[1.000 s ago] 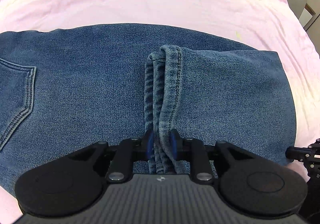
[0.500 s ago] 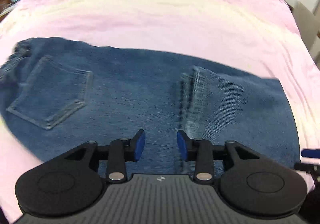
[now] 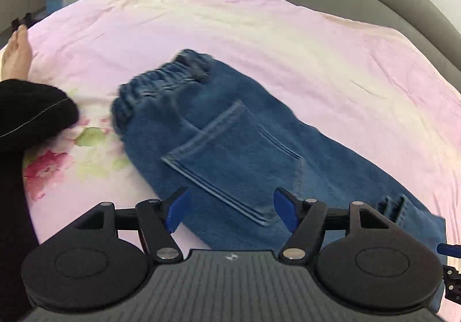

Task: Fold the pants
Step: 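Grasp the waistband with the left gripper while the right gripper grasps the folded hem edge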

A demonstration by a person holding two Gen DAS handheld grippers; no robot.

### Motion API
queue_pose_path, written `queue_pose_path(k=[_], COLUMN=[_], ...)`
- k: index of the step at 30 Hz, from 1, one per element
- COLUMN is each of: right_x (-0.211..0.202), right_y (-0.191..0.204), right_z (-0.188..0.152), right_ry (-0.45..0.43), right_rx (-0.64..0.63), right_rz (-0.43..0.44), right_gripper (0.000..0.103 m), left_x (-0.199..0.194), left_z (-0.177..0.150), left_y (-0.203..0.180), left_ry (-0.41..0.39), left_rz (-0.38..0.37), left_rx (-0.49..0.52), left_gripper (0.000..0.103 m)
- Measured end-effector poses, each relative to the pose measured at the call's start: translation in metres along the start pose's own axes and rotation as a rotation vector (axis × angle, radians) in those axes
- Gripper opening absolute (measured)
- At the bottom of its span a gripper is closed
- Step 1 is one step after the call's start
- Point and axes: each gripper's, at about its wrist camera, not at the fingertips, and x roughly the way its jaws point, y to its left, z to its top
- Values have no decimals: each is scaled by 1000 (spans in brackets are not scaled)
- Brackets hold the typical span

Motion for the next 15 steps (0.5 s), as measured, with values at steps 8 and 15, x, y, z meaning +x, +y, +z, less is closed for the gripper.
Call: queue_pose_path(k=[8, 15], right_x=[36, 73], right_y=[4, 25], right_z=[45, 66], right_ry=[76, 136], right_rx=[-190, -328], right_rz=[30, 110], right_gripper=[39, 43], left_x=[15, 39], left_z=[18, 28], left_y=[66, 99], left_ry=[57, 65], left_rz=[3, -57], left_rx=[-137, -269], left_gripper=[83, 83])
